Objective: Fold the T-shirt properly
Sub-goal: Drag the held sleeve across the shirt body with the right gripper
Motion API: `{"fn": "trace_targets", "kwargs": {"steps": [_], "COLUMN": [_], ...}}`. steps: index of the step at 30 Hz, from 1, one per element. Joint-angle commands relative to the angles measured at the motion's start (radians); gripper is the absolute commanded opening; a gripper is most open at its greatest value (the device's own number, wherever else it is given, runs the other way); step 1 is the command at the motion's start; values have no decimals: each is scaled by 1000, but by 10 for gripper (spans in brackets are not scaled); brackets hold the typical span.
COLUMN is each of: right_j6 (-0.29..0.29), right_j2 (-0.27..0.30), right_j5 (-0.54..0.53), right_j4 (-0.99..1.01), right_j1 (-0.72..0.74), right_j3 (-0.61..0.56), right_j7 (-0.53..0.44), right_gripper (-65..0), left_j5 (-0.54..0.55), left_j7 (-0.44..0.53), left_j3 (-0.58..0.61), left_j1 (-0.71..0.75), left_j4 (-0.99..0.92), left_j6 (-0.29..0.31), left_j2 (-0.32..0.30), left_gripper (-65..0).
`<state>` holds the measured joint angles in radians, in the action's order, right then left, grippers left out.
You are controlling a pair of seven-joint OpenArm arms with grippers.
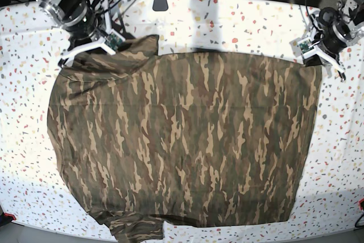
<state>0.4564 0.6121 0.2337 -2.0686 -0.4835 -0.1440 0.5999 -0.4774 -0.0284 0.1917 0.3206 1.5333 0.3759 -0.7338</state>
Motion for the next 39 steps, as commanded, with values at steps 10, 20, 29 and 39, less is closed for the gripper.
{"fn": "trace_targets", "kwargs": {"steps": [10,20,29,39], "right_j6": [-10,-10,-10,8], "right_j2": [11,11,9,-97], "right_j5": [-69,-107,-176,-238], "right_j4": [-16,12,157,435], "right_j1": [132,218,328,518], "right_j3": [6,6,6,6], "right_j7": [-12,-12,-42,-114], "right_gripper": [-650,-650,-650,-650], "left_j5": [-4,-3,80,94], "left_j7": [-2,-2,-5,-7], "left_j3": [-8,-8,-8,-7], "left_j1": [-22,-92,-170,-288], "left_j4": [7,7,6,-61], "left_j6": [-84,-111,-110,-109], "left_j2": [-11,-9,17,109], "left_gripper": [-650,-650,-650,-650]}}
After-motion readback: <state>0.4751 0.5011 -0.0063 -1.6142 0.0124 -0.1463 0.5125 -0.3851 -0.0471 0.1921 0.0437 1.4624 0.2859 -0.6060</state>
